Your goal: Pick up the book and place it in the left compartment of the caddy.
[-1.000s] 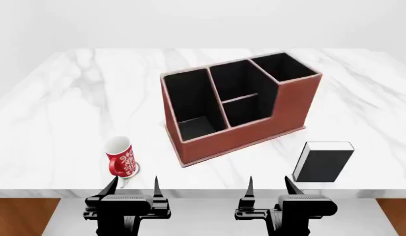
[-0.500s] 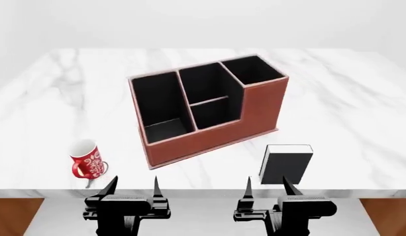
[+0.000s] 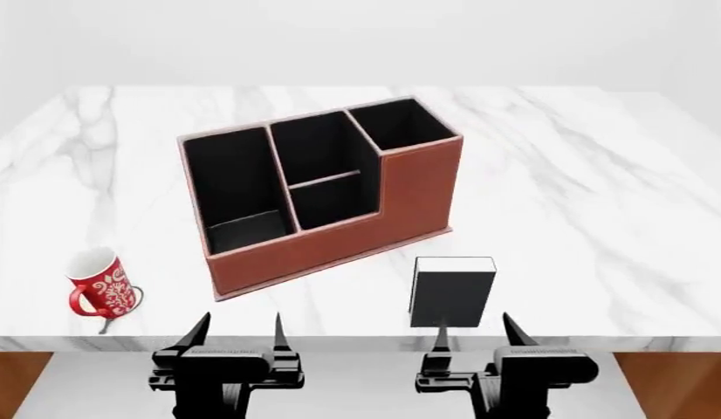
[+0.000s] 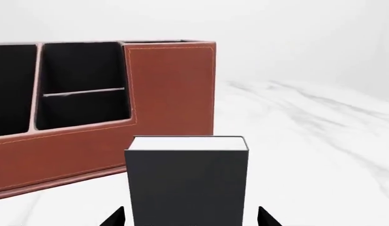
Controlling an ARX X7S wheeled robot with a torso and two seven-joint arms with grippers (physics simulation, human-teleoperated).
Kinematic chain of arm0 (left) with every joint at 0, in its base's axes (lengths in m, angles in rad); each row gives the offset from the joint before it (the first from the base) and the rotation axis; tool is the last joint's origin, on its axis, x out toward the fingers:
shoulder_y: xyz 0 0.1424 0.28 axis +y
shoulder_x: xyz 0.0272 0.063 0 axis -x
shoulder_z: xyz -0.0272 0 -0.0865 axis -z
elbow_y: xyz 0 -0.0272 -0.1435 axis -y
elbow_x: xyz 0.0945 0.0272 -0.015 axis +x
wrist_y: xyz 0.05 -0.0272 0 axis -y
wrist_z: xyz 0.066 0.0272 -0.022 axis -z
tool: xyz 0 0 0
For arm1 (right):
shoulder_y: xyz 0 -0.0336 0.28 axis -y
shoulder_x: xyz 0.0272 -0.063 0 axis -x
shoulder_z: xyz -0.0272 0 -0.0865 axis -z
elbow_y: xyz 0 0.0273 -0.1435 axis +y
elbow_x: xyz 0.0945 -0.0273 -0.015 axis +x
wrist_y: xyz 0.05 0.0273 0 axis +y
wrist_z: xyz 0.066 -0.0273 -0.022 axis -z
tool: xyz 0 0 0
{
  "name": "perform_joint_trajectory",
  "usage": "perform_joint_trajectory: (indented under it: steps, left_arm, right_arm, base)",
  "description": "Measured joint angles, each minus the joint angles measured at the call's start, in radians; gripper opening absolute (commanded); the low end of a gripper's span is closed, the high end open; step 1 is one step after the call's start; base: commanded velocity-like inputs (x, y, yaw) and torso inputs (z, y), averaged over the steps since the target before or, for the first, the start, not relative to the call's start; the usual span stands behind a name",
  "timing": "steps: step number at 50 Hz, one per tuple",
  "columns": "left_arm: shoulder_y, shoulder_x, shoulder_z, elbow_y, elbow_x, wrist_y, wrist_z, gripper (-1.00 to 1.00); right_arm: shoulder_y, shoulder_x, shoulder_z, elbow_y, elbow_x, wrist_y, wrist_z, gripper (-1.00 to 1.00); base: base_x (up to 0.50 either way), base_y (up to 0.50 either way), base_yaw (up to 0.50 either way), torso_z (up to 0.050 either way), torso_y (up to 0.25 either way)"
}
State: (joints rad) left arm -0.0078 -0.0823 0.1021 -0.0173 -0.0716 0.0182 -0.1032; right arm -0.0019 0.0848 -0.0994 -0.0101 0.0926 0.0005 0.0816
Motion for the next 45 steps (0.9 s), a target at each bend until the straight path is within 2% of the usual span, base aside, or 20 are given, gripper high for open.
perform_joint_trajectory:
  steps: [4,8,12,19,24,33,45]
  left_arm:
    - [0.000,-0.005,0.006,0.001,-0.001,-0.001,-0.009,1.00]
    - [-0.002,-0.006,-0.002,0.029,-0.014,-0.051,-0.032,1.00]
    - [-0.020,-0.019,-0.010,0.147,-0.029,-0.206,-0.059,1.00]
    - [-0.124,-0.064,-0.046,0.422,-0.083,-0.541,-0.089,1.00]
    - [-0.168,-0.086,-0.060,0.531,-0.104,-0.675,-0.101,1.00]
    - [-0.201,-0.109,-0.060,0.609,-0.116,-0.777,-0.113,1.00]
    - [-0.216,-0.125,-0.053,0.634,-0.120,-0.811,-0.123,1.00]
  right_arm:
    - [0.001,0.005,-0.009,-0.005,0.002,0.012,0.006,1.00]
    - [0.009,0.012,-0.011,-0.052,0.024,0.092,0.013,1.00]
    - [0.042,0.033,-0.013,-0.160,0.051,0.238,0.020,1.00]
    - [0.197,0.068,0.041,-0.400,0.157,0.581,0.047,1.00]
    - [0.279,0.087,0.057,-0.481,0.190,0.719,0.065,1.00]
    - [0.344,0.107,0.067,-0.541,0.214,0.824,0.084,1.00]
    - [0.374,0.118,0.065,-0.549,0.213,0.849,0.104,1.00]
  base:
    - [0.00,0.00,0.00,0.000,0.000]
    - [0.00,0.00,0.00,0.000,0.000]
    - [0.00,0.00,0.00,0.000,0.000]
    - [0.00,0.00,0.00,0.000,0.000]
    - [0.00,0.00,0.00,0.000,0.000]
    - [0.00,0.00,0.00,0.000,0.000]
    - [0.00,0.00,0.00,0.000,0.000]
